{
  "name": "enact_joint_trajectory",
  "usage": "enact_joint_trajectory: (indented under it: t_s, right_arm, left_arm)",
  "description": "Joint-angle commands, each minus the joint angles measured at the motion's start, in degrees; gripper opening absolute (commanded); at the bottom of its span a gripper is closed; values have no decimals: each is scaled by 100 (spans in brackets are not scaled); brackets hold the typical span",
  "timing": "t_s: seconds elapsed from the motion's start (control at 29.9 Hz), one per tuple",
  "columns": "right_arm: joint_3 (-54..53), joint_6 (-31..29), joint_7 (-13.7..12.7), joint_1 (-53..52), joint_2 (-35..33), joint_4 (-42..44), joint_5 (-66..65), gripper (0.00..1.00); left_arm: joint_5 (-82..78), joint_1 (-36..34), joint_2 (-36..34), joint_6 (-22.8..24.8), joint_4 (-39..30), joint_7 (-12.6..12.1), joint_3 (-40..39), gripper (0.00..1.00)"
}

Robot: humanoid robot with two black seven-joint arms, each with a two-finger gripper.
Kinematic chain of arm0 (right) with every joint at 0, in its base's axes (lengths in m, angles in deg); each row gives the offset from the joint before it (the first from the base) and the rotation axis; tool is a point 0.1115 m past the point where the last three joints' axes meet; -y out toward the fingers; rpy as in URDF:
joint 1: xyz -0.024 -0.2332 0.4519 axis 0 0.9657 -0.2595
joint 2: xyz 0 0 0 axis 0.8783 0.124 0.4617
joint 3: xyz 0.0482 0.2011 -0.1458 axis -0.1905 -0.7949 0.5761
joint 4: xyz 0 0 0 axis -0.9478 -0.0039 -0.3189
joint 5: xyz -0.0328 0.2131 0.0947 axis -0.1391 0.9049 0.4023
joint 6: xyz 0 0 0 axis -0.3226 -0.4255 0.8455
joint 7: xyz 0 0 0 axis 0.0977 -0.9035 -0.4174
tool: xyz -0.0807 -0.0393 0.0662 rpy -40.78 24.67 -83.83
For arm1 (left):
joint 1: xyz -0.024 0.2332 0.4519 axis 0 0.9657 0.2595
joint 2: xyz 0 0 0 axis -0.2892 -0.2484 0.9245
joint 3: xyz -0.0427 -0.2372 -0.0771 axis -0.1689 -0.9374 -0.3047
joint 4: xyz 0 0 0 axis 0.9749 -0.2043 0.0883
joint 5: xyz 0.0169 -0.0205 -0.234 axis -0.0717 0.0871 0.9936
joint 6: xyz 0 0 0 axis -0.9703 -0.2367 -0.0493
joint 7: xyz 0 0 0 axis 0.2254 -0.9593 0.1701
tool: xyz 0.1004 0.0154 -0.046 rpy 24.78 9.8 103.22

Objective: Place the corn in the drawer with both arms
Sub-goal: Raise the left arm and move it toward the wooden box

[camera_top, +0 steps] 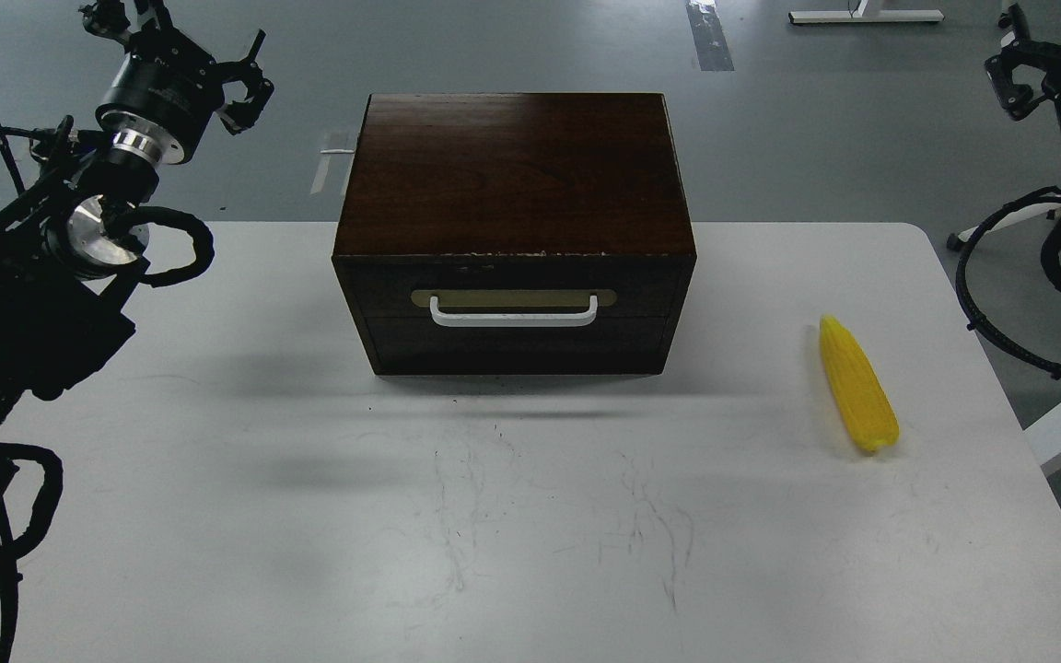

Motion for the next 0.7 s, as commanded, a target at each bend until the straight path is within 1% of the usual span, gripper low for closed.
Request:
enact_joint_trajectory:
  t_s: [0.0,0.2,0.33,0.47,0.6,0.67]
  right_arm:
    - [-1,0,4,-11,0,-4,-9,100]
    - [-1,0,4,-28,-35,-4,-9,100]
    - [7,0,13,-28,-53,-4,-9,100]
    - [7,0,13,-37,-79,-4,-9,100]
    - [16,0,22,-46,-97,-4,-9,100]
    - [16,0,22,-63,-158,-13,-9,100]
  left_arm:
    - [-22,15,-75,0,1,14,40,98]
    - [-40,32,-84,0,10,-65,76,98]
    - [-75,41,-119,0,-78,-65,102,98]
    - [-119,24,-400,0,-245,-92,128,98]
    - [-952,-178,-593,0,-298,-39,331,97]
    - [-1662,-475,-969,0,-647,-30,401,96]
